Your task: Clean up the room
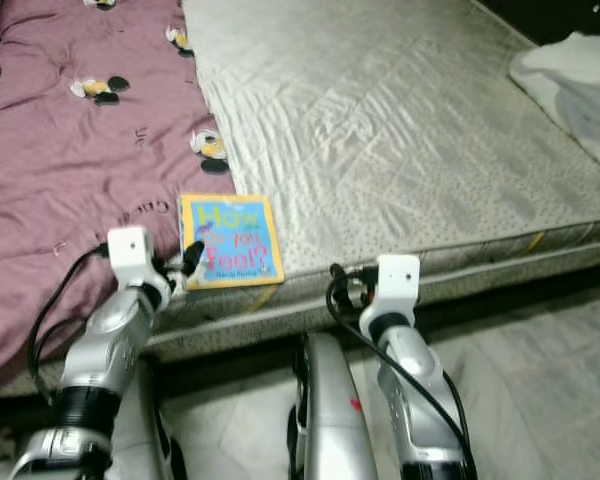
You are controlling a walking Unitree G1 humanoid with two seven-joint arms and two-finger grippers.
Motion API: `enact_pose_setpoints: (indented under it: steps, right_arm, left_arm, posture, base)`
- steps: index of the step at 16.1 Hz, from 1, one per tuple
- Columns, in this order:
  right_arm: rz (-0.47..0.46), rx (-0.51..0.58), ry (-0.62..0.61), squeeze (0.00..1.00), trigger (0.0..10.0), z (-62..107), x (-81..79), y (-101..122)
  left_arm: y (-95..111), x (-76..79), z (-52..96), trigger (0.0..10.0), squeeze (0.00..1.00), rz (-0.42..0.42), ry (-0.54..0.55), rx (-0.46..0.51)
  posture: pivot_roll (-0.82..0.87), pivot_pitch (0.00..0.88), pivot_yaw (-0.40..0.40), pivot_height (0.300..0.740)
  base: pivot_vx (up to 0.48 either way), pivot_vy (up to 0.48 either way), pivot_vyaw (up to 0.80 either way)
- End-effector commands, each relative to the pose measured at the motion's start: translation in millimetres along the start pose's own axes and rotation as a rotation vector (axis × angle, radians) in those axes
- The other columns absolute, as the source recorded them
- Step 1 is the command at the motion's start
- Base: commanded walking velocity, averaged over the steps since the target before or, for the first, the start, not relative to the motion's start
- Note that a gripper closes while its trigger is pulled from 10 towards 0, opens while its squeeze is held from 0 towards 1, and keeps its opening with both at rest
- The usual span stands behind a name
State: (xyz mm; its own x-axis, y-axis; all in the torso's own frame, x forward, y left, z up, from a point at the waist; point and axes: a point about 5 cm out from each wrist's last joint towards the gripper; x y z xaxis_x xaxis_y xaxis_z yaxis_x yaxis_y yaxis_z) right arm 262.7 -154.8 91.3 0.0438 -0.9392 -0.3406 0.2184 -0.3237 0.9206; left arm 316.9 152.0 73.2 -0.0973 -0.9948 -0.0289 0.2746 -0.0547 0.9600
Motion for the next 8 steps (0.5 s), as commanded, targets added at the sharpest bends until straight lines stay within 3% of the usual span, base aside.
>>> enact_pose_setpoints:
  steps: [1, 8]
  right_arm:
    - [-0.003, 0.003, -0.023, 0.00, 10.0, 3.2, 4.8, 1.7]
    - [0.000, 0.004, -0.029, 0.00, 10.0, 2.0, 4.8, 2.7]
  left_arm:
    - [-7.3, 0.5, -0.4, 10.0, 0.00, 0.020, -0.009, -0.029]
    - [-6.9, -2.9, -6.6, 10.0, 0.00, 0.051, -0.004, -0.025]
  posture:
    - [-0.10, 0.128, -0.085, 0.474]
    - [-0.11, 0.126, -0.085, 0.474]
  base:
    - [0.000, 0.000, 0.00]
    - [0.000, 0.000, 0.00]
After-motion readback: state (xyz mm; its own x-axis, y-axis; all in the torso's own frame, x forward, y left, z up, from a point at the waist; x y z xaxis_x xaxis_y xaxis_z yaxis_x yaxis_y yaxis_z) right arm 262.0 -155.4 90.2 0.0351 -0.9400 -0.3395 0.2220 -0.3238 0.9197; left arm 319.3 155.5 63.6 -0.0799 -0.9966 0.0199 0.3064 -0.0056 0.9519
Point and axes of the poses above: a point about 5 cm out from each wrist's last joint towards the gripper, its own z axis pointing back from the gripper into the wrist, its own y axis along the axis of the wrist's last joint, x = y × z, and after that the axes turned 15 degrees about -z, right-handed
